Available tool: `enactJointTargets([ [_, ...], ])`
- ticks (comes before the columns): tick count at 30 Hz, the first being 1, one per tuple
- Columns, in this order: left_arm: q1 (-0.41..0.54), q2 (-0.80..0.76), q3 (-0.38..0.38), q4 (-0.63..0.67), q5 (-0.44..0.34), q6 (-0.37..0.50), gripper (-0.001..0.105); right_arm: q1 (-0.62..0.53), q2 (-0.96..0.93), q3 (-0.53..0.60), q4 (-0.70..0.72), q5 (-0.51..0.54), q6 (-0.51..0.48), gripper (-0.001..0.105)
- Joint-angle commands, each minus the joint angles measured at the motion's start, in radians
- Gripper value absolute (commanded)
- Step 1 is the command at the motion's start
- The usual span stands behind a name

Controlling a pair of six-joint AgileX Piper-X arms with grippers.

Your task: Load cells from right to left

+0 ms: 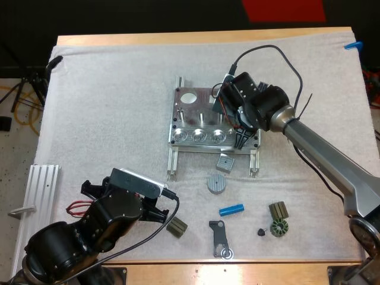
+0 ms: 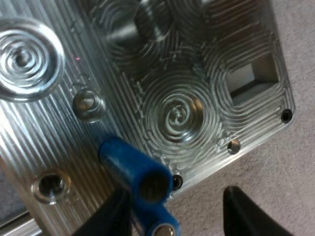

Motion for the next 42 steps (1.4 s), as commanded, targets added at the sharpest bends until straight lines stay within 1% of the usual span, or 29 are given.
enactJointTargets([
  [1,-0.006,-0.003,0.0,-0.008,-0.009,-0.004,0.058,-0.004,-0.007,-0.002,-0.01,0.009,-0.003,0.043],
  [4,-0.006,-0.003,0.0,-0.008,-0.009,-0.004,0.058,-0.004,-0.01,-0.009,-0.01,0.036,-0.003,0.043],
  [16,-0.006,-0.003,0.0,-0.008,-0.009,-0.004,0.058,-0.004,-0.031,-0.015,-0.024,0.024,0.005,0.043],
  [24,-0.006,-0.003,0.0,-0.008,-0.009,-0.004,0.058,-0.003,-0.048,-0.015,-0.023,0.013,0.073,0.043],
  [28,-0.006,-0.003,0.0,-0.008,-0.009,0.012,0.058,0.0,-0.098,-0.015,0.002,0.013,0.144,0.043],
  [31,-0.006,-0.003,0.0,-0.008,-0.009,0.015,0.058,0.0,-0.141,-0.015,0.073,0.013,0.213,0.043],
  [34,-0.006,-0.003,0.0,-0.008,0.0,0.042,0.058,0.0,-0.174,-0.015,0.157,0.009,0.286,0.043],
  [35,-0.006,-0.003,0.0,-0.008,0.007,0.057,0.058,0.0,-0.188,-0.015,0.192,-0.012,0.319,0.043],
  [36,-0.006,-0.003,0.0,-0.008,0.008,0.064,0.058,0.0,-0.195,-0.015,0.203,-0.028,0.33,0.043],
  [38,-0.006,-0.003,0.0,-0.008,0.03,0.132,0.058,0.0,-0.224,-0.015,0.262,-0.102,0.39,0.043],
  [39,-0.006,-0.003,0.0,-0.008,0.033,0.145,0.058,0.0,-0.229,-0.015,0.274,-0.125,0.408,0.043],
  [40,-0.006,-0.003,0.0,-0.008,0.045,0.176,0.058,0.0,-0.243,-0.015,0.295,-0.17,0.44,0.043],
  [42,-0.006,-0.003,0.0,-0.008,0.058,0.213,0.058,0.0,-0.259,-0.015,0.319,-0.202,0.475,0.043],
])
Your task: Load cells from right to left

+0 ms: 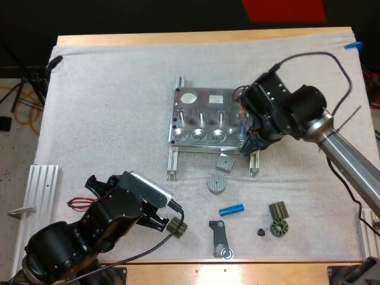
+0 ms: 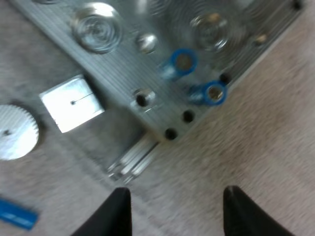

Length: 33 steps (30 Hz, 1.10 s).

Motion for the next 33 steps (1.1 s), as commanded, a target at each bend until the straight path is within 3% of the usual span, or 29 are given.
enactJointTargets([
  [1,-0.006,-0.003,0.0,-0.008,0.016,0.038,0.058,0.0,-0.028,-0.009,0.032,-0.038,0.036,0.043],
  [13,-0.006,-0.003,0.0,-0.011,0.129,0.188,0.058,0.0,-0.171,-0.009,0.101,-0.113,0.09,0.043],
  [18,-0.006,-0.003,0.0,-0.048,0.172,0.296,0.058,0.0,-0.231,-0.009,0.139,-0.126,0.115,0.044],
  [23,-0.006,-0.003,0.0,-0.133,0.275,0.38,0.058,0.0,-0.291,-0.009,0.208,-0.131,0.162,0.056],
  [26,-0.006,0.012,0.0,-0.16,0.327,0.407,0.058,0.0,-0.325,-0.009,0.215,-0.136,0.187,0.057],
  [33,-0.006,0.102,0.0,-0.168,0.362,0.489,0.058,0.0,-0.411,-0.009,0.215,-0.23,0.242,0.056],
])
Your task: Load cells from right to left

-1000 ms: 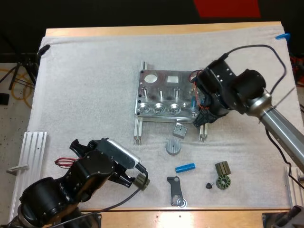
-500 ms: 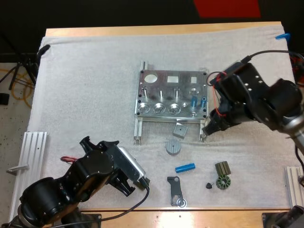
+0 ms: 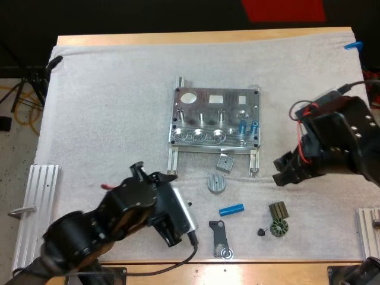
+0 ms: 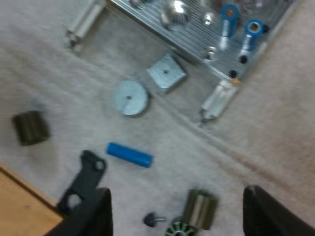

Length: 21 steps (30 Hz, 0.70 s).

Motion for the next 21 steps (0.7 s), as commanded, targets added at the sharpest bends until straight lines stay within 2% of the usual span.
enactJointTargets([
  [1,-0.006,0.027,0.0,-0.016,0.017,0.032,0.058,0.0,-0.028,-0.009,0.008,-0.031,0.017,0.056],
  [6,-0.006,0.107,0.0,-0.034,0.041,0.051,0.058,0.0,-0.077,-0.009,0.008,-0.032,0.05,0.056],
  [10,-0.006,0.182,0.0,-0.048,0.099,0.065,0.058,0.0,-0.107,-0.009,0.01,-0.049,0.068,0.056],
  [15,-0.006,0.232,0.0,-0.088,0.114,0.077,0.058,0.0,-0.119,-0.009,0.079,-0.064,0.087,0.056],
  [21,-0.006,0.246,0.0,-0.129,0.164,0.122,0.058,0.0,-0.145,0.033,0.083,-0.172,0.107,0.056],
])
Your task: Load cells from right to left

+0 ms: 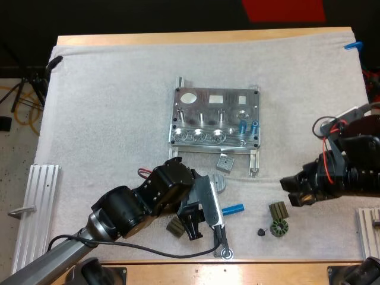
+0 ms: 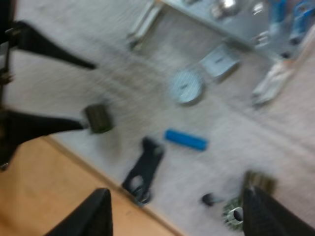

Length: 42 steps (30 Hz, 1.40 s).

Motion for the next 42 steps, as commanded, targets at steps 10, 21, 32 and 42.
enactJointTargets([
  [10,-0.006,-0.003,0.0,-0.054,0.013,0.041,0.058,0.0,-0.066,0.095,0.045,-0.115,0.027,0.056],
  [21,-0.031,0.134,0.0,-0.054,0.029,0.06,0.058,0.0,-0.084,0.098,0.045,-0.133,0.03,0.056],
  [32,-0.162,0.335,0.0,-0.137,-0.035,0.034,0.058,0.0,-0.084,0.098,0.039,-0.133,0.03,0.056],
  [42,-0.169,0.477,0.0,-0.12,-0.117,0.013,0.058,0.0,-0.084,0.098,0.039,-0.133,0.026,0.056],
])
